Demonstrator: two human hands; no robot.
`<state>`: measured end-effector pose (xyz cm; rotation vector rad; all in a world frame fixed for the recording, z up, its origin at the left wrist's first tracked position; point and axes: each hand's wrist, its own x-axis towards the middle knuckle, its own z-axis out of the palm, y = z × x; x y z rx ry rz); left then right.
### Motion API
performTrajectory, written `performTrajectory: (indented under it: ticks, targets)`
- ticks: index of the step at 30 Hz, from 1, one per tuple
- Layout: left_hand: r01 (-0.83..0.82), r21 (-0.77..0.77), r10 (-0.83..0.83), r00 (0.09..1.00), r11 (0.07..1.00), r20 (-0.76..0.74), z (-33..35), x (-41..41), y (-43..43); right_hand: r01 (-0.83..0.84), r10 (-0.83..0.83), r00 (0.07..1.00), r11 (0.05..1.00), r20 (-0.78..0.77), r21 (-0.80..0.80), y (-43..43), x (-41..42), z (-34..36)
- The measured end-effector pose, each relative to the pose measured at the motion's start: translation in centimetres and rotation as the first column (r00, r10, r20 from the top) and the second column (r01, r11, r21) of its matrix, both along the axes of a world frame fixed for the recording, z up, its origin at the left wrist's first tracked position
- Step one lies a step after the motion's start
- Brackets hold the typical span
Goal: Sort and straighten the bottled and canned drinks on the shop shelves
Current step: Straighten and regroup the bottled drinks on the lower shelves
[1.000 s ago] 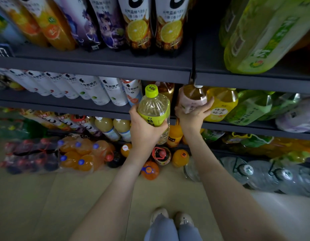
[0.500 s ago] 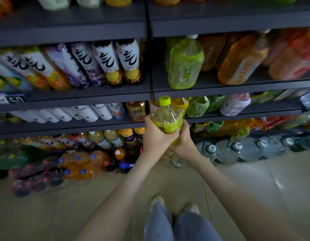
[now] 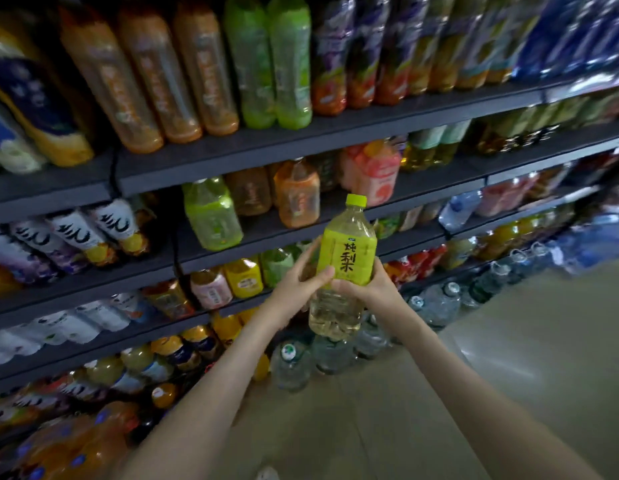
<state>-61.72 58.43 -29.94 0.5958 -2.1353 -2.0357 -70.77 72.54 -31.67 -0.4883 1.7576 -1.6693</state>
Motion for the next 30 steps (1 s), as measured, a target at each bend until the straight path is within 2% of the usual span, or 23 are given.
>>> performTrajectory:
  ticks: [2,7,11,14,19,23,28,30]
  targets:
    - [0.084,0.035,-0.084,0.996,0.996,-0.003,0.7,-2.7,2.0,0.008,-0.008,1.0,1.0,0.015,-0.002,3.0,-2.5,0.5]
    - [0.185,-0.073,-0.184,0.983,0.98,0.022,1.3,-9.2,6.1,-0.017,0.017,0.999,1.0,0.045,-0.006,9.0,-7.8,1.4]
    - [0.231,-0.065,-0.23,0.973,0.971,0.015,1.2,-14.5,8.6,-0.008,0.007,0.996,1.0,0.092,0.003,12.0,-12.8,1.0]
    - [0.24,0.001,-0.24,0.971,0.971,0.006,0.8,-19.3,10.3,0.012,-0.01,0.987,1.0,0.163,-0.013,14.3,-17.3,0.8]
    - [0.344,0.019,-0.343,0.939,0.939,-0.024,1.6,-28.3,14.3,0.101,-0.098,0.984,0.995,0.152,-0.008,18.3,-25.1,1.3]
    - [0.434,-0.067,-0.437,0.899,0.898,-0.027,1.8,-35.4,17.5,0.148,-0.146,0.984,0.989,0.101,-0.012,22.0,-31.2,2.1]
    - [0.539,-0.234,-0.536,0.84,0.809,0.081,1.8,-41.8,21.6,0.105,-0.104,0.994,0.994,0.041,-0.025,27.0,-37.4,0.8]
    - [0.528,-0.326,-0.521,0.846,0.784,0.114,1.7,-43.7,23.0,0.074,-0.073,0.997,0.996,0.03,-0.045,28.5,-39.8,0.5]
